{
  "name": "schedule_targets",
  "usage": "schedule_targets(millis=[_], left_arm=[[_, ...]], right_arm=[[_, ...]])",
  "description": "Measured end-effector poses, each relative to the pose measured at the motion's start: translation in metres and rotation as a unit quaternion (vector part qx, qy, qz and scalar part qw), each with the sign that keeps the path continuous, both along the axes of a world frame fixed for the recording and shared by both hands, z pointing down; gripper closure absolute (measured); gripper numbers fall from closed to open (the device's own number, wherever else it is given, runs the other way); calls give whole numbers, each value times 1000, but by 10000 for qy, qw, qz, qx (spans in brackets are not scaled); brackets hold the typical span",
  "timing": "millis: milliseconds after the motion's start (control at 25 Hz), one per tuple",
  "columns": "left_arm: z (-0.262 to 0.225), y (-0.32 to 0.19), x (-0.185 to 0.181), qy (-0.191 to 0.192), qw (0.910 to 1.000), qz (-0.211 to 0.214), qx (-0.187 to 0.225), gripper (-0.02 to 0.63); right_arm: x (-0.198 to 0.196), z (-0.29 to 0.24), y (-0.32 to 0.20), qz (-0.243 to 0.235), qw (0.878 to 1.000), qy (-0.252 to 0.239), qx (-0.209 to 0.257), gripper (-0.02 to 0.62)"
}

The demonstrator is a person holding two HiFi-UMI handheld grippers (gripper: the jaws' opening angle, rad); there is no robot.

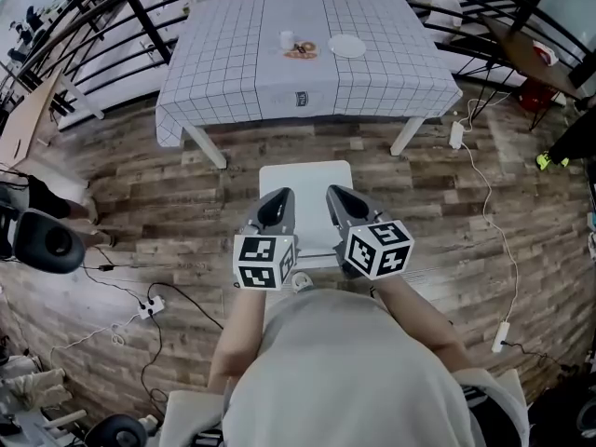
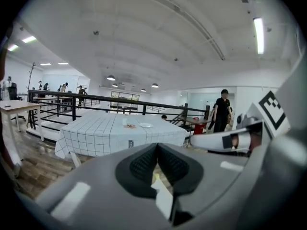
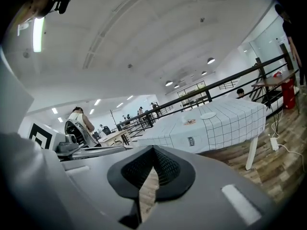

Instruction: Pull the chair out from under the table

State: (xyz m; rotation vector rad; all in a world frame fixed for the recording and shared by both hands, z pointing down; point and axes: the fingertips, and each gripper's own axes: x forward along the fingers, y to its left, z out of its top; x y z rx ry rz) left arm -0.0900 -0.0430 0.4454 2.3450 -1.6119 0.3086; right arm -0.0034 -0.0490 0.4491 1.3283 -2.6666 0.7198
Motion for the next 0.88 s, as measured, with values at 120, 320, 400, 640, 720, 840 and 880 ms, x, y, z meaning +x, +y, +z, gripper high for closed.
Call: schedule_targets(millis=[120,320,400,640,720,840,880], left_arm=[[0,-3,1,1,10000,-7,8,595],[0,-4,1,2,10000,19,39,595],[-1,-6,2,0,10000,24,48,596],[0,-8,5,-43,9999,93,35,595],[1,-8,6,-50,9999,123,32,596],[1,-8,7,-102,9998,165,57,596],[0,-9,7,-113,9998,173,70,595]], right_arm=[[-3,0,-1,-49,10000,48,13,598],[-8,-3,1,-108,9999,106,82,598],[-9,-4,0,-118,9998,127,115,598],[-11,-9,-1,-129,9995,192,211,598],[-12,-10,-1,-127,9994,209,233,598],[-13,-10,-1,-130,9994,217,248,598],[-14,-10,-1,-131,9994,224,250,598]])
